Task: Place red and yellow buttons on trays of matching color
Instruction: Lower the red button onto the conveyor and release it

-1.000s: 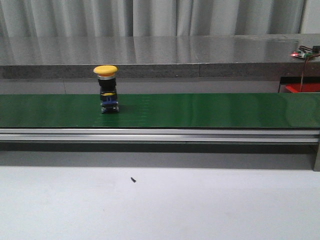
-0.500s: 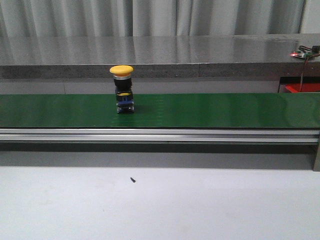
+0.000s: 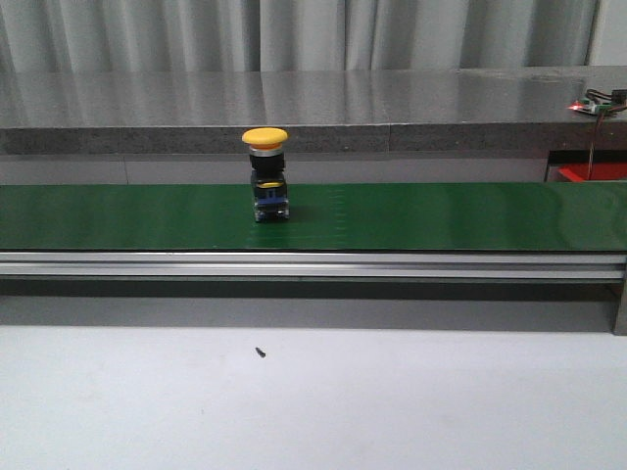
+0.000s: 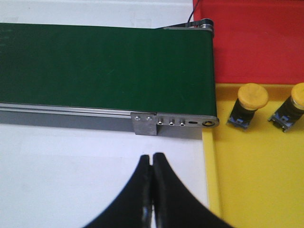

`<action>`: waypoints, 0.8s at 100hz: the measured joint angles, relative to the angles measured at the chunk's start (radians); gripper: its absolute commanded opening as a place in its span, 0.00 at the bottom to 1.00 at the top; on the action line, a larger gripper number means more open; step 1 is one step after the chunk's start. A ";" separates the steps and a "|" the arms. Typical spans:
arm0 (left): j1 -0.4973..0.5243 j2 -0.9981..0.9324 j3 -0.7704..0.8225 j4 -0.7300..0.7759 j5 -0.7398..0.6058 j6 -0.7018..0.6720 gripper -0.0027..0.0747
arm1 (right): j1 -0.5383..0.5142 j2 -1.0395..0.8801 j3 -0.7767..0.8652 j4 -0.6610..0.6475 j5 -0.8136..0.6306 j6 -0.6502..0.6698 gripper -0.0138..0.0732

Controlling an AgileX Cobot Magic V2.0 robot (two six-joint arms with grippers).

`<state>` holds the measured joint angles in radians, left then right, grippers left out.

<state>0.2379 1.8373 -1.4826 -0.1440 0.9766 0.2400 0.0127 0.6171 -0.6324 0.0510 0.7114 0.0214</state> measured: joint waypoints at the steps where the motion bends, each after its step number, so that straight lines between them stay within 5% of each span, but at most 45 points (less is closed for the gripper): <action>1: 0.000 0.000 0.000 -0.003 0.000 0.003 0.72 | 0.000 0.000 0.000 0.000 0.000 0.000 0.08; 44: 0.000 -0.094 0.000 -0.123 0.023 0.048 0.65 | 0.000 0.000 0.000 0.000 0.000 0.000 0.08; 58: 0.000 -0.152 0.009 -0.125 0.045 0.052 0.50 | 0.000 0.000 0.000 0.000 0.000 0.000 0.08; 80: 0.000 -0.260 0.081 -0.129 0.049 0.068 0.13 | 0.000 0.000 0.000 0.000 0.000 0.000 0.08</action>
<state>0.2379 1.5775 -1.4021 -0.2733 1.0252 0.3076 0.0127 0.6171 -0.6324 0.0510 0.7114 0.0214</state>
